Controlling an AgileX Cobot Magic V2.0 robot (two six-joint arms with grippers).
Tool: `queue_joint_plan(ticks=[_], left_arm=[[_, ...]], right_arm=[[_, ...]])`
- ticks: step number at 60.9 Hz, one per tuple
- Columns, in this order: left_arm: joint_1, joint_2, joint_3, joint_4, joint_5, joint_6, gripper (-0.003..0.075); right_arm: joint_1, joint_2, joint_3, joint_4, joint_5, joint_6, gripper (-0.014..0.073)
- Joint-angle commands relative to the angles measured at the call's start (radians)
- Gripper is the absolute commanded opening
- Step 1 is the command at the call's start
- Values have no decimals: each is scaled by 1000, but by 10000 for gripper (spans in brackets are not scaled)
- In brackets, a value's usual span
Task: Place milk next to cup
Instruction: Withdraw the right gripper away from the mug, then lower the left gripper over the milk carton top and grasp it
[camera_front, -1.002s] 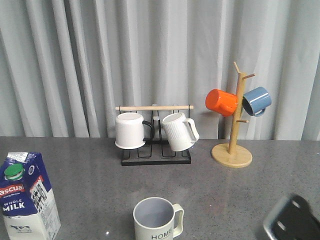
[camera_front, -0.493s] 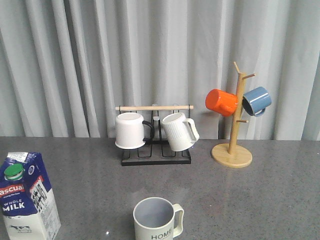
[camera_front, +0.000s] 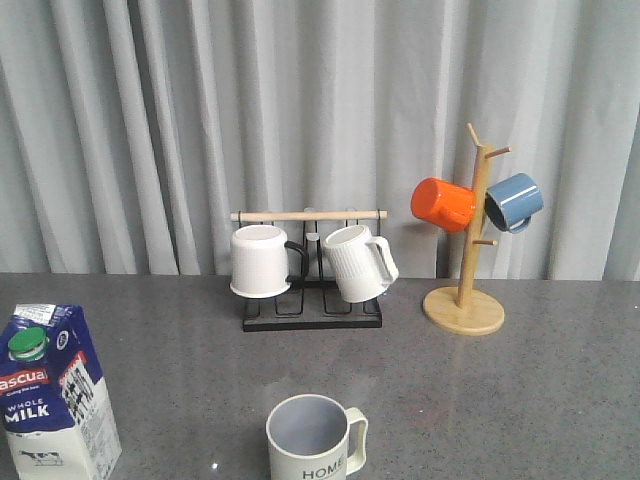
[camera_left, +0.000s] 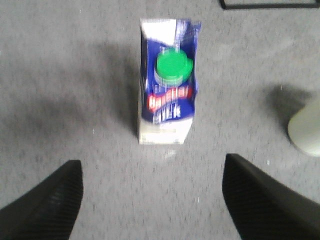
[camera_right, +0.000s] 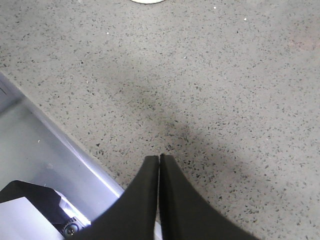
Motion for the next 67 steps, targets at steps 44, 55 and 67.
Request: queue_joint_plan(ticks=[44,55,67], left_arm=[[-3,382,-258,-114,-41,63,562],[-3,418,-258,-113,-52,63,562],[-3,458,-258,-114,-65,63,559]], right_arm=[[-5,-5,-25,9,-54,1,-5],[-5,-5,-25,6,-54,1,-5],[-5,-5,-25,6,-54,1,-5]])
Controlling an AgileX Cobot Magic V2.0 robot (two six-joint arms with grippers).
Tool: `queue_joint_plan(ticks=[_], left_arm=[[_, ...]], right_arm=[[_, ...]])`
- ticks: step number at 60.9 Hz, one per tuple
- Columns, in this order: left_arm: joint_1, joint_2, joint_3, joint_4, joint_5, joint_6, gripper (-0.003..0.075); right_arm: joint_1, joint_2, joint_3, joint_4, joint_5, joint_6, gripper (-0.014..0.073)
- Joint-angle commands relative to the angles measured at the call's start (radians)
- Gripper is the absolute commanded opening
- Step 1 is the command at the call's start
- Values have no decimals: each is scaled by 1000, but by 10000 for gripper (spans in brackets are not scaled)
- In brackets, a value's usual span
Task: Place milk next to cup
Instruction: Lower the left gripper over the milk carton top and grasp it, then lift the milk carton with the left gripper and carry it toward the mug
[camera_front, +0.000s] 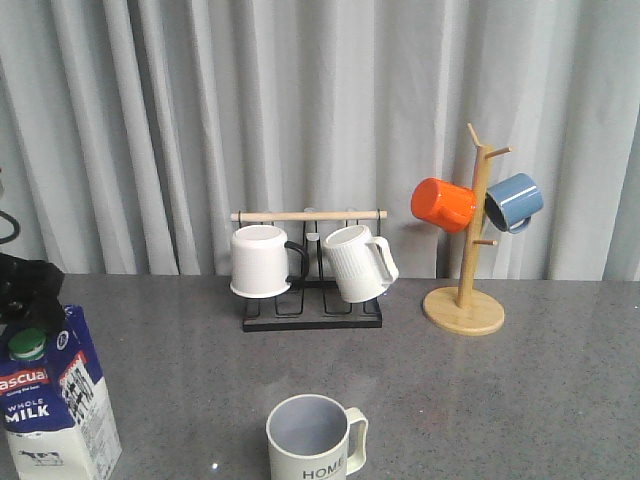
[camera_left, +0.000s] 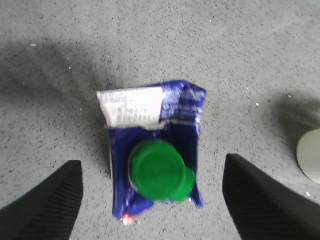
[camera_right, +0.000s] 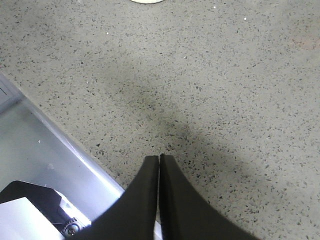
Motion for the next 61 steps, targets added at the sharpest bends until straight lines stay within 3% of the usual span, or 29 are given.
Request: queue_joint_plan(ticks=[1,32,39,51,61], left_arm=[[-2,-6,-29,-17,-46,1,559],[-3,99,-29,-17,-10,2,536],[-3,98,-29,-17,-9,2,465],[-3,92,-33,-23,-4,2,279],[-3,92,-73,-125,9,2,146]], right_arm=[[-5,-5,-25,6,-54,-2,-5],[-5,-5,-25,6,-54,-2,-5],[-5,-5,-25,6,-54,-2,-5],[-5,-5,-25,6,-54,-2,-5],[-5,-5,-25,6,-54,-2,-5]])
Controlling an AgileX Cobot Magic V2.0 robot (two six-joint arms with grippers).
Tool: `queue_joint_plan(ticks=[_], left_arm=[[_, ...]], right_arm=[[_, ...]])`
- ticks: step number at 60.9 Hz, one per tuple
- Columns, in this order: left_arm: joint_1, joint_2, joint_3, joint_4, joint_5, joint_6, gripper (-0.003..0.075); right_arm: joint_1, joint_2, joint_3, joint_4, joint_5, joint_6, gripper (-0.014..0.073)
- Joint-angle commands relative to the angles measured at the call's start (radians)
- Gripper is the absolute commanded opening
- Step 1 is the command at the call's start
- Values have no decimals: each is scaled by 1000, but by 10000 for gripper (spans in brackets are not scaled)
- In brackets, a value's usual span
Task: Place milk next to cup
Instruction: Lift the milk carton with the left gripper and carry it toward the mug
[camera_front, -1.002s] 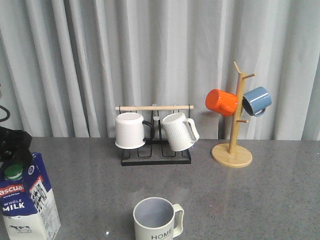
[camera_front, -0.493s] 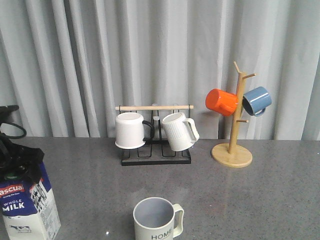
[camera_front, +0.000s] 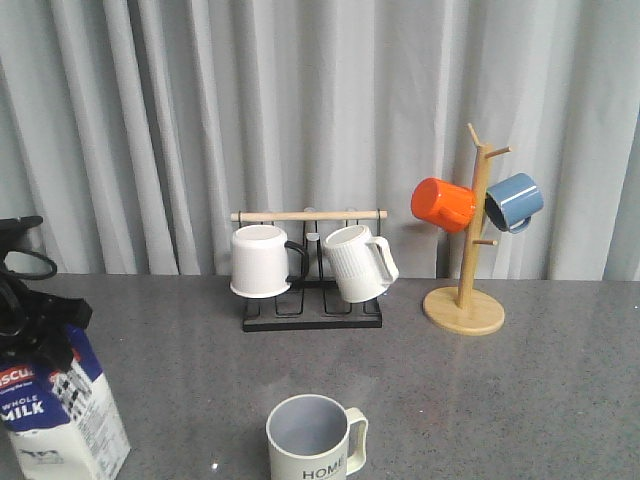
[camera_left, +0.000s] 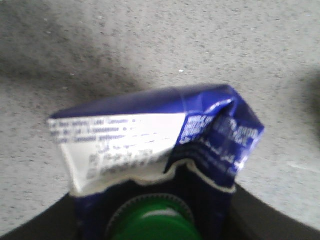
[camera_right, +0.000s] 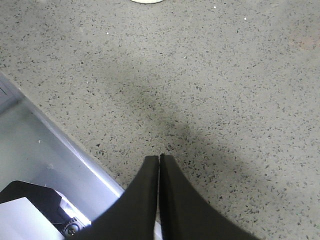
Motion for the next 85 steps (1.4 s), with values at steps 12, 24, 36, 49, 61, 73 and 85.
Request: queue_joint_plan(ticks=[12,24,36,49,61,73,85], left_arm=[[-9,-48,-157,-373,-33,80,66],[-59,-46,-229,-503,-75,170,29],[-132,-22,-236,-400,-49,158,29],[-205,17,-236,-211,-5,70,29],[-250,45,-235,-159,2,59,31],[-295,77,-235,-131,2,60,31],[-322,94,-235,-97,2,60,40]], right_arm=[[-5,-5,-25,6,-53,-3,-5],[-5,-5,-25,6,-48,-3,-5],[-5,-5,-25,6,-37,-3,-5],[-5,-5,-25,7,-24,-3,-5],[-5,-5,-25,11,-24,-3,-5],[-5,-5,-25,11,-23,-3,-5],[-5,-5,-25,11,-23,-3,-5]])
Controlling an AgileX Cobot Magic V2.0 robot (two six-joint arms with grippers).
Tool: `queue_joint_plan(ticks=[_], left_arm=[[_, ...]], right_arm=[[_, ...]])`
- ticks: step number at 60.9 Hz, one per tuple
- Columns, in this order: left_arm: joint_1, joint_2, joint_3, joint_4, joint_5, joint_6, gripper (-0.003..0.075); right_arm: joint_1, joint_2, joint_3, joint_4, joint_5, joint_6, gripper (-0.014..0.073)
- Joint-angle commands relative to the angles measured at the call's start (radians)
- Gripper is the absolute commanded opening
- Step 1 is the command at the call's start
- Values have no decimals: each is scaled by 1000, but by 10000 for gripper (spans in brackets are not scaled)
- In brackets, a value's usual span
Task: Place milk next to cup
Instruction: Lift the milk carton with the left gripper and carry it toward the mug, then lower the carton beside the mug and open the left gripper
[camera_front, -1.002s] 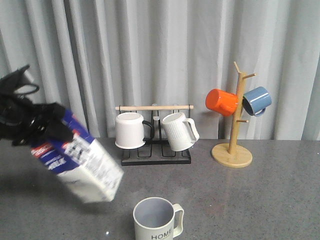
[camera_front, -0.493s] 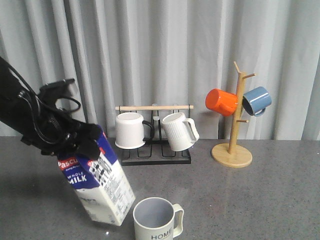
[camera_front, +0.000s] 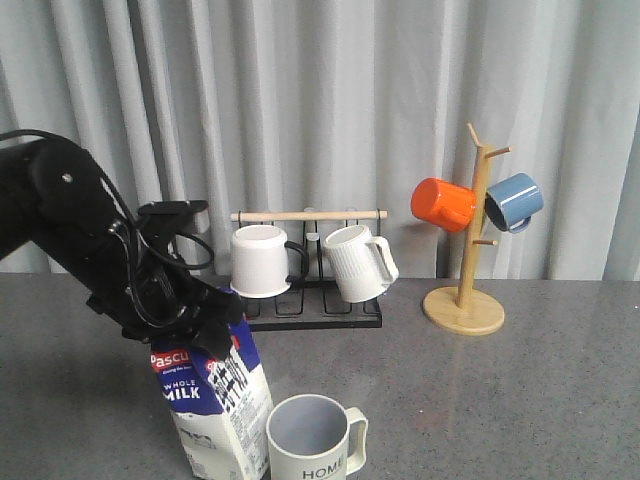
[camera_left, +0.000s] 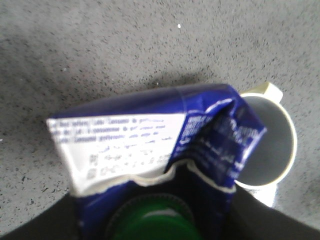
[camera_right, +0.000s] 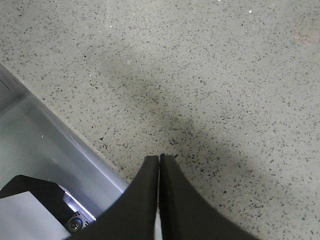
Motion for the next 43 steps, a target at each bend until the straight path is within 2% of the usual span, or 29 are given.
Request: queue_joint_plan(ticks=[1,15,22,34,43], left_arm=[[-11,-47,-28,-2,-10,-8,42],[-11,-47,-28,-3,-10,-8,119],[-11,-47,-28,-3,-10,-8,208],[-11,-49,-28,-24,-10,-8,421],[-11,-49,-28,-25,-10,-9,537]], right_arm=[[-5,-5,-25,11,-43,-3,-5],[-5,-5,-25,11,-43,2,-5],[-5,-5,-25,11,-43,2,-5],[-5,-5,-25,11,-43,2,-5],[-5,-5,-25,10,-43,2,-5]])
